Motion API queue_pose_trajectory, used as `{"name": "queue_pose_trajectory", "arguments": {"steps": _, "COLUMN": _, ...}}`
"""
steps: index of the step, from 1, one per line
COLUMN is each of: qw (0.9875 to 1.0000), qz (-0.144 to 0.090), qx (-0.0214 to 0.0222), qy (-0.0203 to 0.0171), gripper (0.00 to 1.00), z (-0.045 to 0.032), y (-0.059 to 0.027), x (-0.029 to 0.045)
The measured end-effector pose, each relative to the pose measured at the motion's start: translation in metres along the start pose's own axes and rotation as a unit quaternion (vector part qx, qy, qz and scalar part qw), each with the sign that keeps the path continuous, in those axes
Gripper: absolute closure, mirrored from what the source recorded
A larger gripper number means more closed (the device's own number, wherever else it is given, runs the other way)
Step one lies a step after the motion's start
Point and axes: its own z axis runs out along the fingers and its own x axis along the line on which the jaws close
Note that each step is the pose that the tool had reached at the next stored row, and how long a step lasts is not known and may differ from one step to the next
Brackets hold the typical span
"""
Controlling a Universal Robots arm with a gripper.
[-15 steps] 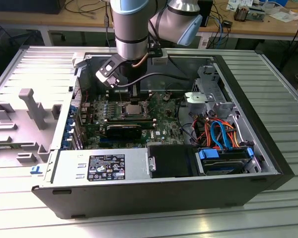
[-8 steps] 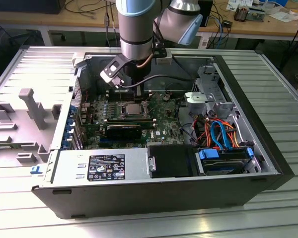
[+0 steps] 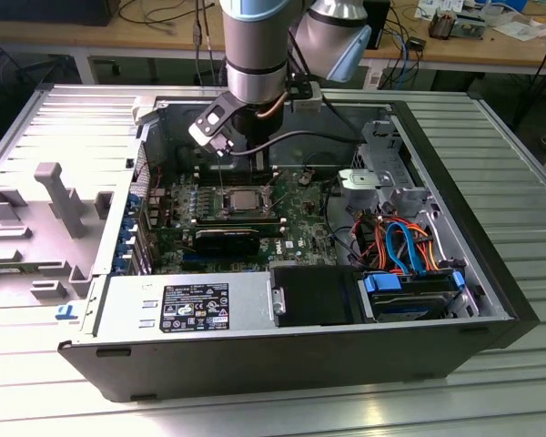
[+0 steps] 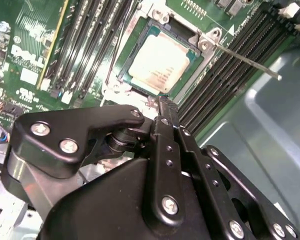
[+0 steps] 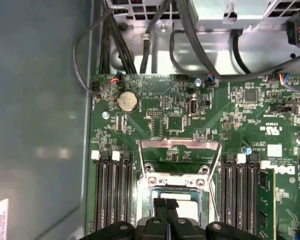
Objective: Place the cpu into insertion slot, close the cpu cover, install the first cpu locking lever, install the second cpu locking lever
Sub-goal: 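Close the cpu cover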
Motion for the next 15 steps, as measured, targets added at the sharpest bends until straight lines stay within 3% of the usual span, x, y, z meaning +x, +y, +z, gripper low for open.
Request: {"name": "queue_pose_trajectory", "arguments": {"steps": 15, "qw": 0.9999, "qz": 0.001, "qx": 0.0122, "qy": 0.0085, "gripper": 0.89, "z": -0.0138, "y": 0.0336, "x": 0.0}}
